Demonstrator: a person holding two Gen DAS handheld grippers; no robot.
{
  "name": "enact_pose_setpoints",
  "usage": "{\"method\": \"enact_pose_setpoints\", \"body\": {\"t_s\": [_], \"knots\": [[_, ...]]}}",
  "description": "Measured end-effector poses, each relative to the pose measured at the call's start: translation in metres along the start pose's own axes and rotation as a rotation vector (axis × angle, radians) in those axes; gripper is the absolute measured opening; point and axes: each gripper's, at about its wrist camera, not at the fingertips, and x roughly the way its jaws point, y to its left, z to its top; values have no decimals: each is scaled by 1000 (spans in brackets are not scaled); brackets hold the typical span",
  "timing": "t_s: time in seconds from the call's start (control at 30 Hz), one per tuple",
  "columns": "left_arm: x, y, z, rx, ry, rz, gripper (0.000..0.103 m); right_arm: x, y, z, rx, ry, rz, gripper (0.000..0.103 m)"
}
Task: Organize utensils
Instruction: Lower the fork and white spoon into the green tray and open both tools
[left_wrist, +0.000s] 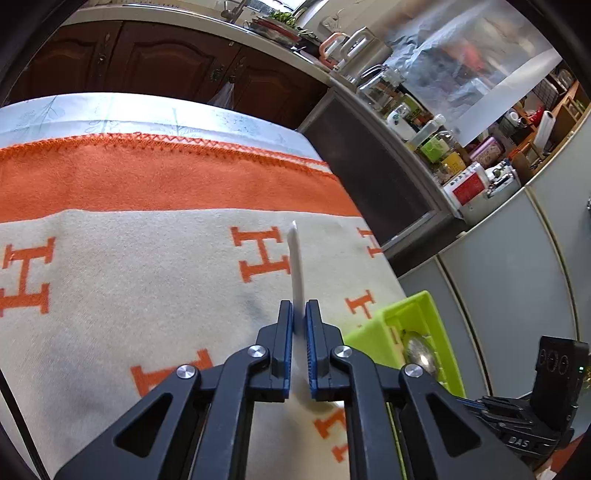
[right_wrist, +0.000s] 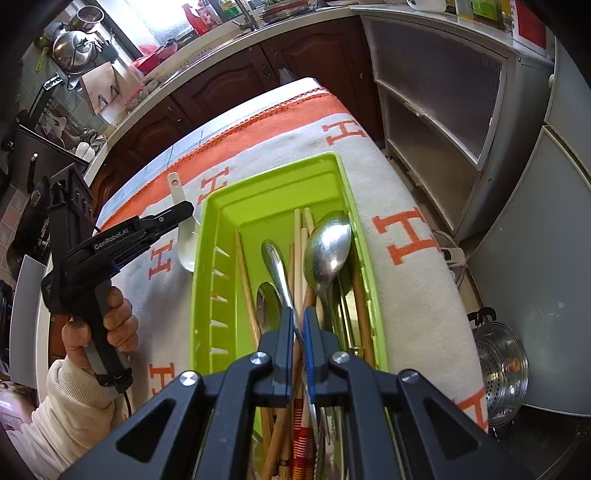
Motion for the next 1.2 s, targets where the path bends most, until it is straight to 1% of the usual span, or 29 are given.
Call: {"method": "enact_pose_setpoints", "body": {"t_s": [0.13,0.33,0.43,0.53,0.63,0.8,0.9,0.97,1.2], "knots": [[-28,-20,-1,38,-32,-30,4,-4,2,-2,-1,-12,6,6],[-84,-57,-11,117,-69,-55,4,-20,4,-8,-7,-40,17,6],[-105,-79,-22,155,-57,-64,4,-31,3,-14,-4,-59,22,6],[-111,-104,-35,191,-17,-63,4,-42,-2,-20,11,-73,26,6],[-106,-124,-53,229,33,-60,4,-54,-8,-27,20,-88,31,6],[-78,-149,-82,281,135,-37,4,-70,-18,-39,25,-109,26,6],[-56,-156,-94,302,185,2,4,-75,-24,-48,25,-113,25,6],[-45,-159,-99,300,209,25,4,-77,-27,-54,23,-111,20,6],[-17,-155,-100,310,239,114,5,-74,-29,-62,10,-95,20,6]]}}
